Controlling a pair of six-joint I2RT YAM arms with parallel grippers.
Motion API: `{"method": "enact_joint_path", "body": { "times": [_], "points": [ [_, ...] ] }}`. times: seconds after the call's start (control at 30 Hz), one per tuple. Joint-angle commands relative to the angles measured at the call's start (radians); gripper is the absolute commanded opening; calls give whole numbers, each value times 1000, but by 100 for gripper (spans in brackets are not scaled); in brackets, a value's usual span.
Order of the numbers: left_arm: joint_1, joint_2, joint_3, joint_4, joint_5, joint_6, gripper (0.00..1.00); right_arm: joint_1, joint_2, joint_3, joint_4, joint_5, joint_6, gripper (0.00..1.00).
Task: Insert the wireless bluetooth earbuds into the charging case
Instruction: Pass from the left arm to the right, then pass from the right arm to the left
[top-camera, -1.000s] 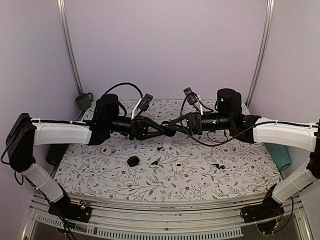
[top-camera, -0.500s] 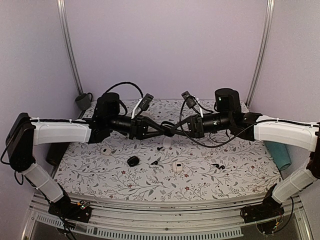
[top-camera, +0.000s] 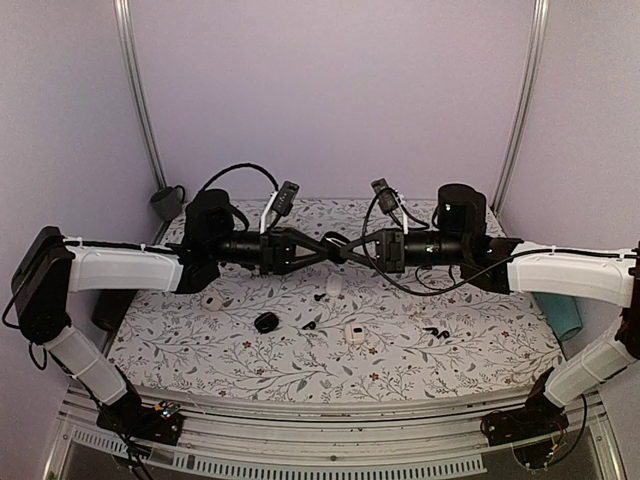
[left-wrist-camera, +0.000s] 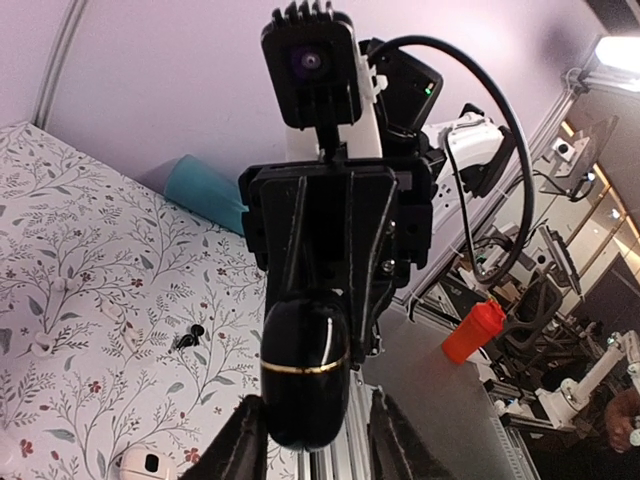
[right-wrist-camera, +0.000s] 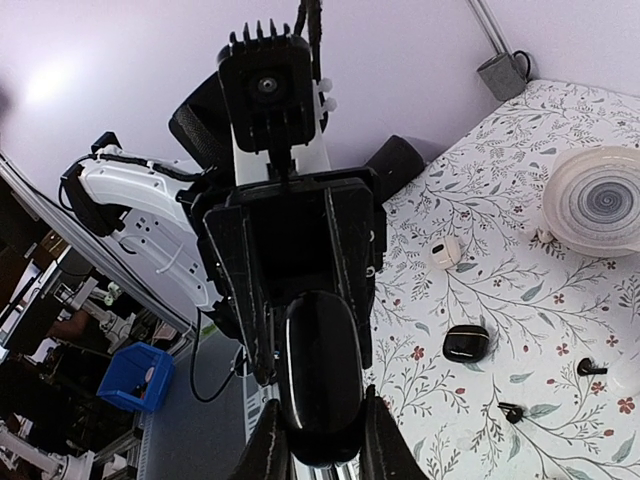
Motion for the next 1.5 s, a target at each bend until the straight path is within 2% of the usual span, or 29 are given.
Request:
{"method": "enact_joint_path", "body": {
  "times": [0.0,0.33,0.73,0.87,1.1,1.17,1.27,1.4,1.47],
  "points": [
    [-11,-13,-17,64,-40,-20,38,9,-38,-16,102,58,56,5],
    [-29,-21,-19,95,-132,-28,40,16,-16,-12,134,64,75,5],
    [-31,-1,-7,179,-139,-84,38,24,-13,-19,123,86,67,5],
    [-35,10,-2,189,-135,-90,33,26,-12,-18,123,92,66,5],
    [-45,23,-1,190,-107,-85,8,27,-9,-11,90,96,45,6],
    [-48,19,-7,177,-103,-74,0,27,-15,-10,76,105,37,10],
    [-48,7,-24,164,-102,-55,0,27,-24,-6,58,119,24,18],
    [-47,-14,-45,163,-82,-20,0,26,-27,6,21,130,5,40],
    [-48,-24,-53,159,-68,7,0,26,-28,11,4,135,-6,48]
  ]
}}
